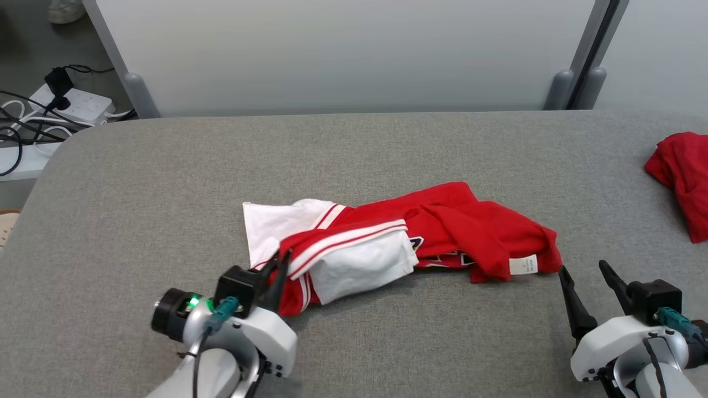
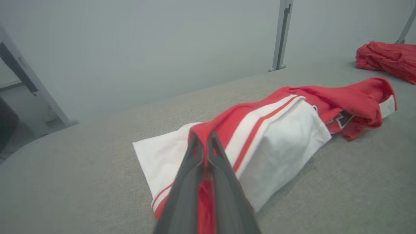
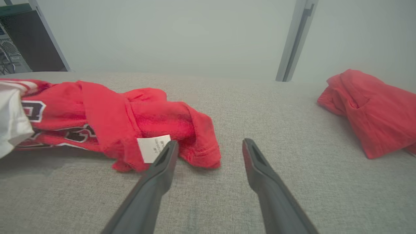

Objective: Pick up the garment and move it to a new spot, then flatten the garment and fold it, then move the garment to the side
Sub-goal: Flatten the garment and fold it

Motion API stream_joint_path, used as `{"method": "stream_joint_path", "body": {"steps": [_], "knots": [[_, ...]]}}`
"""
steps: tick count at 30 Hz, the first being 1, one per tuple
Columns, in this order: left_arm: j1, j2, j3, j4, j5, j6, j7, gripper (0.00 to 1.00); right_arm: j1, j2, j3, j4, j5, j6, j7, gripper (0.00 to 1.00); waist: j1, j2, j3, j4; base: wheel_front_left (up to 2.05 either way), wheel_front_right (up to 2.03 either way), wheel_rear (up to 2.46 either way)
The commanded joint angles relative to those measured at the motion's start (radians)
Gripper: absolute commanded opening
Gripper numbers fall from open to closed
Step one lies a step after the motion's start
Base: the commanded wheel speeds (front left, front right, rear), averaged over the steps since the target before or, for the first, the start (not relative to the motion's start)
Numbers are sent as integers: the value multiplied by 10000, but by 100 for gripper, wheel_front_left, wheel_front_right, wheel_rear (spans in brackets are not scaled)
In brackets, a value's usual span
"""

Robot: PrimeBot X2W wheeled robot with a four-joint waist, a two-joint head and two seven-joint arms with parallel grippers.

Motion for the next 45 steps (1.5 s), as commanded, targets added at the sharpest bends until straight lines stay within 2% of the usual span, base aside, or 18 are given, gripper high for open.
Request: {"method": "stream_joint_path", "body": {"steps": [1, 6, 12, 22, 25, 30, 38, 39, 41, 42, 45], "knots": [[-176, 641, 560, -591, -20, 274, 64, 0, 32, -54, 208, -241, 1, 29, -107, 100, 0, -1, -70, 43, 0, 0, 0], [42, 1835, 865, -1379, -114, 641, 802, 0, 129, 61, 310, -252, -24, 29, -107, 100, 0, -1, -67, -25, 0, 0, 0], [84, 2589, 1108, -1498, -156, 959, 1267, 0, 77, 137, 540, -238, -15, 29, -107, 100, 0, -1, 163, -214, 0, 0, 0], [-312, 2346, 1227, -1455, -232, 963, 1113, 0, -604, 52, 3912, -424, 1265, 29, -107, 100, 0, -1, 650, -36, 0, 0, 0], [-405, 2292, 1197, -1470, -207, 937, 1097, 0, -924, 61, 4512, -307, 1488, 29, -107, 100, 0, -1, 696, 87, 0, 0, 0], [-562, 2183, 1078, -1592, -142, 876, 1109, 0, -1811, 88, 5555, 406, 1727, 29, -107, 100, 0, -1, 769, 455, 0, 0, 0], [-816, 1953, 926, -1836, -68, 811, 1095, 0, -2936, 349, 6629, 2175, 2456, 29, -107, 100, 0, -1, 929, 1025, 0, 0, 0], [-846, 1936, 920, -1866, -52, 810, 1066, 0, -3066, 389, 6717, 2311, 2532, 29, -107, 81, 0, -1, 963, 1068, 0, 0, 0], [-880, 1913, 930, -1923, -46, 798, 982, 0, -3342, 420, 6785, 2436, 2602, 29, -107, 15, 0, -1, 1006, 1116, 0, 0, 0], [-905, 1920, 934, -1954, -15, 798, 915, 0, -3450, 412, 6767, 2457, 2635, 29, -107, 0, 0, -1, 1020, 1142, 0, 0, 0], [-946, 2010, 996, -2046, 47, 788, 693, 0, -3639, 242, 6352, 2158, 2683, 29, -107, 0, 0, -1, 1022, 1164, 0, 0, 0]]}}
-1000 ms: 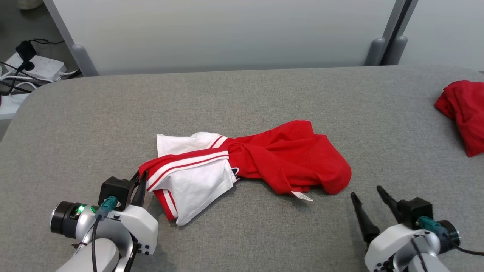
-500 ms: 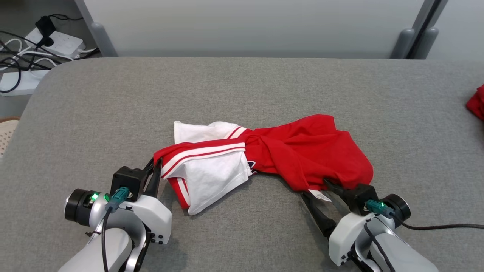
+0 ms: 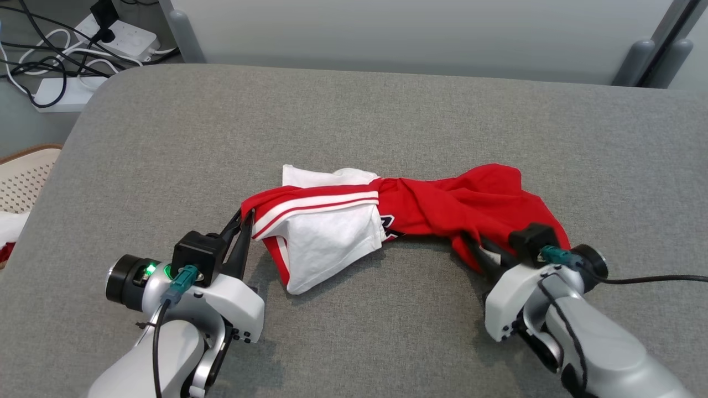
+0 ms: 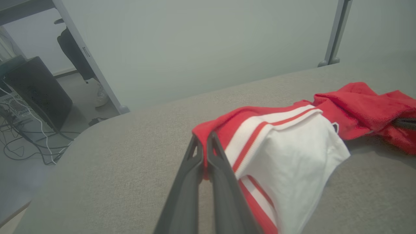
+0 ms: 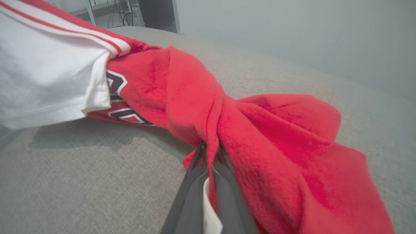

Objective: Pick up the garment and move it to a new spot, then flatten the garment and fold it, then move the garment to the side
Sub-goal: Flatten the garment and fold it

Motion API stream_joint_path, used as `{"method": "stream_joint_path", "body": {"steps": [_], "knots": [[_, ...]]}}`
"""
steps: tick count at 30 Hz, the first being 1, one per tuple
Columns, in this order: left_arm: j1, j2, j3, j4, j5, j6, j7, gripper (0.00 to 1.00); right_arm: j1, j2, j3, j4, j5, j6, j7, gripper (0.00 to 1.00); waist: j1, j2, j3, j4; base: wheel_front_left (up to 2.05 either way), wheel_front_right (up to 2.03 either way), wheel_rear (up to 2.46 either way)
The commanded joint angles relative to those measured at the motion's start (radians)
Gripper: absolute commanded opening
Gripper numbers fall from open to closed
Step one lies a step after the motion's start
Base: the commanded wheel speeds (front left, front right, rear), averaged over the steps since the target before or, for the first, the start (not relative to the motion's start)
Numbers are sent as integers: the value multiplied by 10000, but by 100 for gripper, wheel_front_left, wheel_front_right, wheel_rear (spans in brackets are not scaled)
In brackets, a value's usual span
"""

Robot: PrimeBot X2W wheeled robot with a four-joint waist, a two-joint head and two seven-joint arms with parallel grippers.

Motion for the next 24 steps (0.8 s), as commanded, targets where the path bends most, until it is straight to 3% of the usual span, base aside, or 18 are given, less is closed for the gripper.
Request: {"method": "stream_joint_path", "body": {"steps": [1, 9, 12, 17, 21, 24], "knots": [[-518, 437, 459, -266, 126, -27, -182, 0, -115, -158, -216, -428, 53, 29, -107, 0, 0, -1, -24, -11, 0, 0, 0], [-76, 1268, 853, -1283, 137, 44, -580, 0, 851, -1423, -2496, -2791, -568, 29, -107, 0, 0, -1, -502, -397, 0, 0, 0], [273, 1983, 1129, -2677, 140, 271, -551, 0, 1514, -2012, -3593, -3942, -1038, 29, -107, 0, 0, -1, -818, -648, 0, 0, 0], [712, 2903, 1063, -4518, 47, 319, 218, 0, 2321, -2413, -4936, -5152, -1775, 29, -81, 0, 0, -1, -1106, -869, 0, 0, 0], [802, 3035, 1005, -5165, -190, 296, 656, 0, 2714, -2391, -5118, -5559, -1874, 29, 364, 0, 0, -1, -1084, -951, 0, 0, 0], [726, 2828, 821, -4880, -584, -69, 997, 0, 2879, -2247, -4732, -5378, -1806, 29, 1003, 0, 0, -1, -973, -999, 0, 0, 0]]}}
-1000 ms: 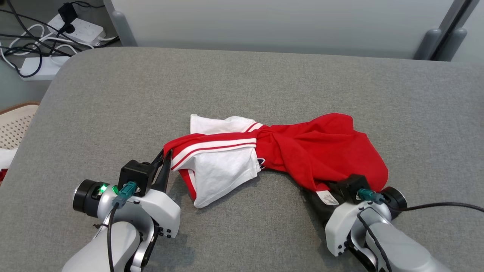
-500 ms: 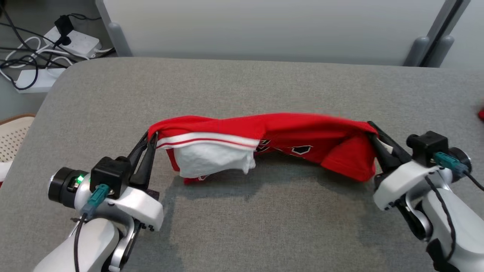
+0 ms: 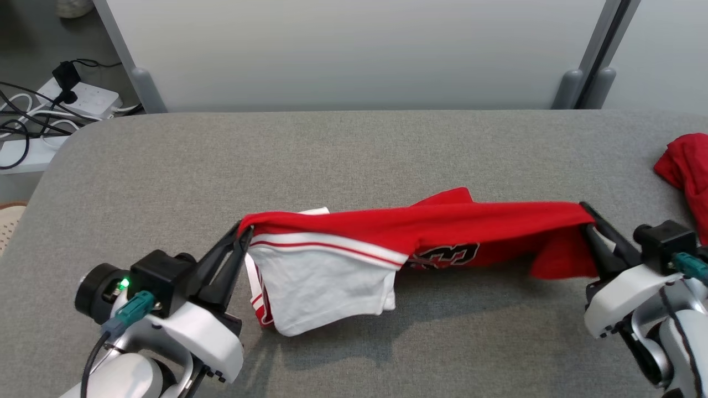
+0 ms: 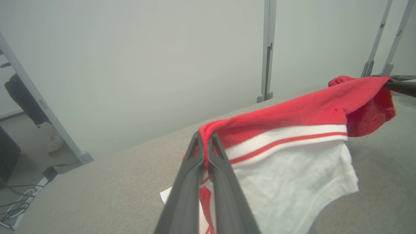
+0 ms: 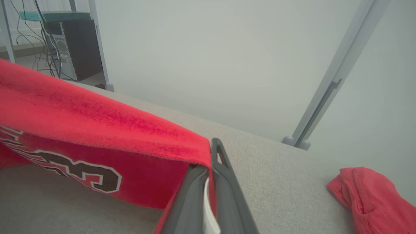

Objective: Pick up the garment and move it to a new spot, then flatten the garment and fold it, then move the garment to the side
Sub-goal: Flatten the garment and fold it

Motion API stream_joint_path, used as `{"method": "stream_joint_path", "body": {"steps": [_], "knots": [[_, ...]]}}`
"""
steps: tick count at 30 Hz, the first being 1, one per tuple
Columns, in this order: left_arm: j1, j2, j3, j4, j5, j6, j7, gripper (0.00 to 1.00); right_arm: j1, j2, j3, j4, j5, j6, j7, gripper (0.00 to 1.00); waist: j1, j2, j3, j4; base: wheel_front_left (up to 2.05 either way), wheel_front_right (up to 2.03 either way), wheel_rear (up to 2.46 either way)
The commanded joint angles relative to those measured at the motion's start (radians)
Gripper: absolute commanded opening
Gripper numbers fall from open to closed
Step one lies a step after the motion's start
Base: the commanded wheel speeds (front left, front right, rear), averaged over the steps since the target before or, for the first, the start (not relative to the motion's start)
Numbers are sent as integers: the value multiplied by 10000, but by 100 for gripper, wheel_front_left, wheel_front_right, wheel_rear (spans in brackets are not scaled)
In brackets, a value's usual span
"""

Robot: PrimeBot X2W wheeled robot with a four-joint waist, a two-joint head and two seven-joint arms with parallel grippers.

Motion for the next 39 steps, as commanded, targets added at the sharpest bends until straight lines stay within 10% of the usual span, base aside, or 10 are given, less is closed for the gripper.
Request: {"method": "stream_joint_path", "body": {"steps": [1, 5, 18, 20, 21, 22, 23, 39], "knots": [[-429, 203, 407, 17, -113, -97, 72, 0, -68, -74, 201, -91, 35, -2, 85, 0, 0, -1, 75, -25, 0, 0, 0], [-1189, -827, 5, 2460, -552, -1296, 51, 0, -1121, 443, 1044, 1455, -27, -2, 143, 0, 0, -1, 526, -133, 0, 0, 0], [-3450, -3634, -649, 8848, -31, -3107, -1596, 0, -2850, 1415, 2145, 4710, -453, -2, -936, 0, 0, -1, 1415, -167, 0, 0, 0], [-3626, -3908, -606, 9545, 30, -3219, -1792, 28, -2933, 1539, 2319, 4909, -370, -2, -1023, 9, 0, -1, 1419, -242, 0, 0, 0], [-3683, -4024, -593, 9840, 59, -3294, -1857, 39, -2963, 1597, 2382, 4986, -315, -2, -1058, 31, 0, -1, 1415, -274, 0, 0, 0], [-3737, -4108, -567, 10102, 108, -3330, -1909, 50, -2977, 1672, 2431, 5037, -248, -2, -1089, 56, 0, -1, 1395, -316, 0, 0, 0], [-3776, -4203, -520, 10309, 132, -3378, -1948, 91, -2984, 1727, 2459, 5064, -174, -2, -1115, 98, 0, -1, 1376, -343, 0, 0, 0], [-563, -4184, 3215, 6510, 1450, -1899, -2017, 100, -448, 2024, 754, 1677, -238, -2, -1184, 100, 0, -1, 77, -527, 0, 0, 0]]}}
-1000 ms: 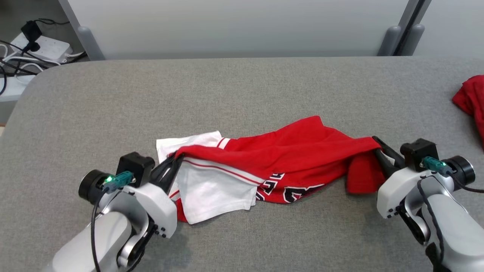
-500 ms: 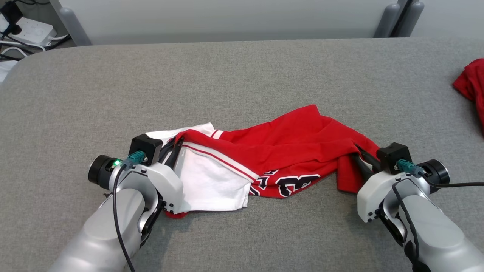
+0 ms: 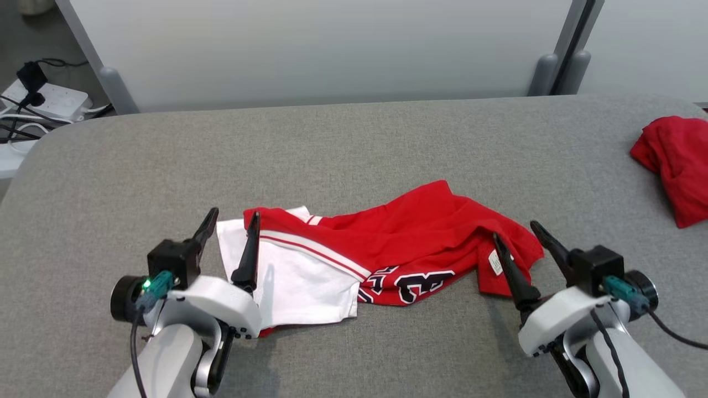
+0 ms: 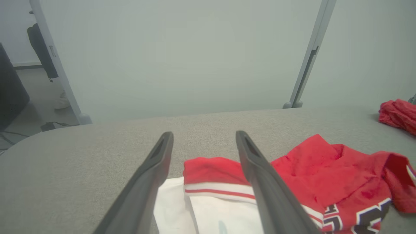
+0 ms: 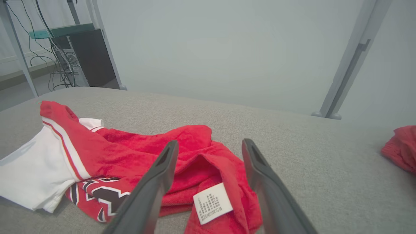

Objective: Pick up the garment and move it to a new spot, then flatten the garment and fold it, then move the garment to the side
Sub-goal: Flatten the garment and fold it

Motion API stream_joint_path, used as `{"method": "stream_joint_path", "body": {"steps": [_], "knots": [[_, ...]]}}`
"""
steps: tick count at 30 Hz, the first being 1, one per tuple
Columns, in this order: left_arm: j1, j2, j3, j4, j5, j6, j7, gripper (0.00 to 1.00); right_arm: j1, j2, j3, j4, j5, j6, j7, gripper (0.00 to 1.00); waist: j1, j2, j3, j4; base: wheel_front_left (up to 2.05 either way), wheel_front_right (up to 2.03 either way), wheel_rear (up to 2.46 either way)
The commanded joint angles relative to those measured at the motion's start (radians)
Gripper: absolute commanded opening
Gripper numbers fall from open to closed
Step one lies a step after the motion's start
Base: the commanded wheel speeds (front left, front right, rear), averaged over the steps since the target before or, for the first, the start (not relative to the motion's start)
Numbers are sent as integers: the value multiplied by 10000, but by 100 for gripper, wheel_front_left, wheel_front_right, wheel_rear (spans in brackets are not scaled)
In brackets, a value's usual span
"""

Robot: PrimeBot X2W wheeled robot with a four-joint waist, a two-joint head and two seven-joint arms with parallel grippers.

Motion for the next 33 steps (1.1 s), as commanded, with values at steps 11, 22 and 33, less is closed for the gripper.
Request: {"method": "stream_joint_path", "body": {"steps": [11, 22, 33], "knots": [[3040, -359, 1983, -3344, 1128, 590, -89, 100, 2737, 495, -1426, -2682, -553, 0, -129, 100, 0, 0, -736, 146, 0, 0, 0], [3998, -872, 2254, -2839, 1134, 460, -60, 100, 3670, 570, -1741, -3154, -705, 0, -129, 100, 0, 0, -962, 150, 0, 0, 0], [3349, -1098, 2039, -1024, 717, 237, 831, 100, 3695, 573, -1783, -3199, -680, 0, -129, 100, 0, 0, -859, -48, 0, 0, 0]]}}
